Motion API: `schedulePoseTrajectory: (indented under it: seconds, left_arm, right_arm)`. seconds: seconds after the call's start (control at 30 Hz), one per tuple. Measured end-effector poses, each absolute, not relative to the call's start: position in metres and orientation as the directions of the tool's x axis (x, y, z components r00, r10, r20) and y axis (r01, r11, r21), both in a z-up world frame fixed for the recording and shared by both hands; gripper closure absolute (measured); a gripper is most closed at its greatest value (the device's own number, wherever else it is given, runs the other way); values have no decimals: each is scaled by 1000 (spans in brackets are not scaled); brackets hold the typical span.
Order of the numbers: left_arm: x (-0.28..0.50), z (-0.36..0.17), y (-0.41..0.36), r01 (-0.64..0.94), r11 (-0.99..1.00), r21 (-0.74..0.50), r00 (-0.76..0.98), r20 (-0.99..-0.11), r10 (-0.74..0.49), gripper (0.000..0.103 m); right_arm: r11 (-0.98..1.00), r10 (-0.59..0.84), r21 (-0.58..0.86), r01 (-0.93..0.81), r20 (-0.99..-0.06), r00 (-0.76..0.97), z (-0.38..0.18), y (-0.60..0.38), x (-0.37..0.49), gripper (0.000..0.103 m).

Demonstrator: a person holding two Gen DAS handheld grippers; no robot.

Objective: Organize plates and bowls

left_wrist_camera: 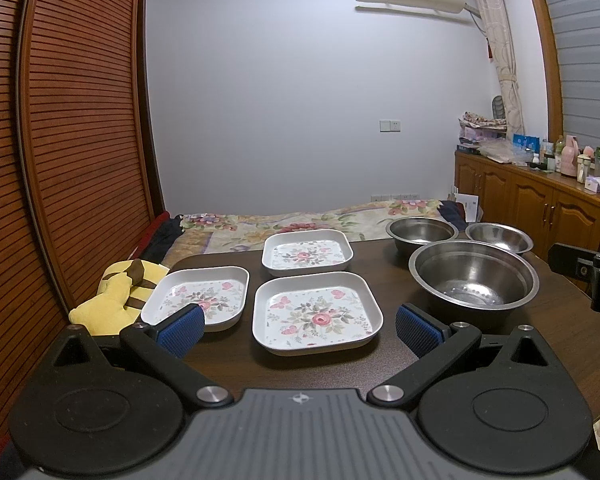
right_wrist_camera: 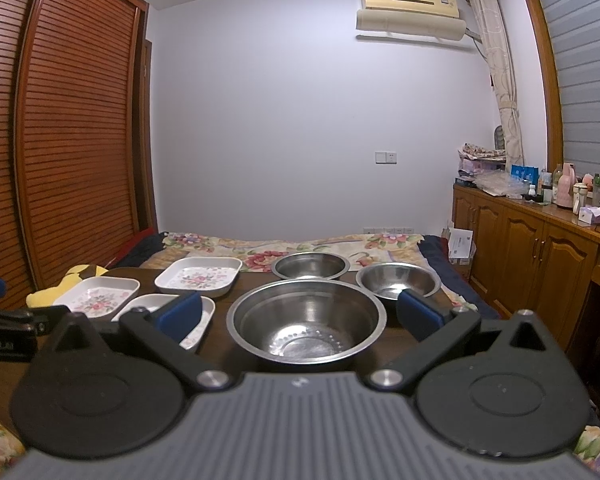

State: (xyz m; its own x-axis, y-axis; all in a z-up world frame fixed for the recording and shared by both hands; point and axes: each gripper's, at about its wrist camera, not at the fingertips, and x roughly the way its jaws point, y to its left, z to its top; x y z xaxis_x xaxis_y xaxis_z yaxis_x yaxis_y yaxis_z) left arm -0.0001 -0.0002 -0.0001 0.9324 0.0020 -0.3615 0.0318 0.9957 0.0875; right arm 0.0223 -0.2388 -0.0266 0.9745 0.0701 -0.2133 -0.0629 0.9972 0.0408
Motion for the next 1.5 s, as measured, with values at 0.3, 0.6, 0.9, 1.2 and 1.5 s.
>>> schedulePoseTrajectory:
  seconds: [0.3, 0.6, 0.9, 1.2, 1.5]
  left_arm:
    - [0, 0, 0, 32, 996, 87, 932, -362, 2, 0]
    - [0, 0, 0, 32, 996, 87, 932, -363, 2, 0]
    - [0, 0, 0, 32, 996, 88, 932, -363, 2, 0]
    - [0, 0, 0, 32, 996, 87, 931, -366, 2, 0]
    - [5, -11, 3, 34, 996, 80, 917, -398, 0, 0]
  right_arm:
    - [997, 72, 43, -64, -219, 973, -28, -237, 23, 0]
    - [997, 72, 43, -64, -221, 973, -27, -235, 23, 0]
    - [997, 73, 43, -65, -220, 973, -27, -235, 24, 0]
    - [997, 74, 44, -66, -221, 972, -26, -236, 24, 0]
    - [996, 86, 46, -77, -234, 968, -29, -232, 26, 0]
